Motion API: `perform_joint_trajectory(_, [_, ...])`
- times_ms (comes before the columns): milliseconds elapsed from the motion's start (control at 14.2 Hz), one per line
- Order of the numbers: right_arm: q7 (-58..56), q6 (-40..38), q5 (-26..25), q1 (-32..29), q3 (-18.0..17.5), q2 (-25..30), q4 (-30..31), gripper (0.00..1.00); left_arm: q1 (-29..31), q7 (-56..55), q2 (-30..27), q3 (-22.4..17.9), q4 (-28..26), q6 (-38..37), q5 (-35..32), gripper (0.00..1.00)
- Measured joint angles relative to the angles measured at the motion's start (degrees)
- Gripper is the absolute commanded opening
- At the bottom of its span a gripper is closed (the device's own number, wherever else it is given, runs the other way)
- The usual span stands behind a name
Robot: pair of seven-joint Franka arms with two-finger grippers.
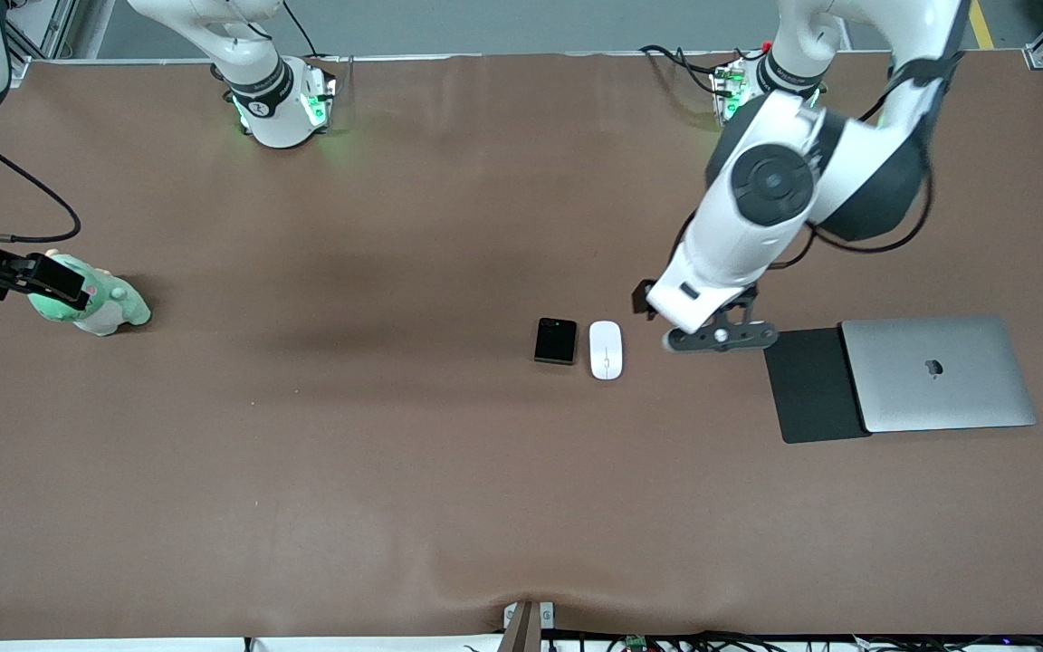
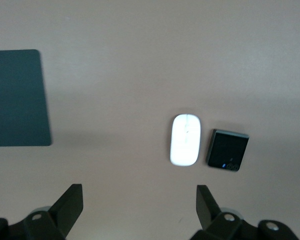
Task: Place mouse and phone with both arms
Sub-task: 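Lower the open left gripper over the white mouse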
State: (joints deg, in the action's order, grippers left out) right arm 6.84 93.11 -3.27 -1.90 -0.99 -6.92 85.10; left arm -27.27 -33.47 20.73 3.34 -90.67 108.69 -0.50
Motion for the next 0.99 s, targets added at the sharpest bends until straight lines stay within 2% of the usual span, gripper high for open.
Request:
perform_joint_trajectory(211, [0.0, 0.1, 0.0, 0.0, 0.0, 0.0, -0.5, 1.0, -1.8, -2.8, 3.8, 0.0, -1.9, 6.3, 0.0, 1.0])
perform_joint_trajectory(564, [0.0, 0.1, 0.0, 0.0, 0.1, 0.2, -0.7, 1.0, -3.6, -4.4, 6.1, 0.2, -6.8, 13.3, 0.0, 1.0])
perform_joint_trajectory(987, [0.0, 0.2, 0.1, 0.0, 0.1, 0.3, -0.8, 1.0, -4.9, -5.2, 11.4, 0.2, -8.5, 19.5, 0.0, 1.0])
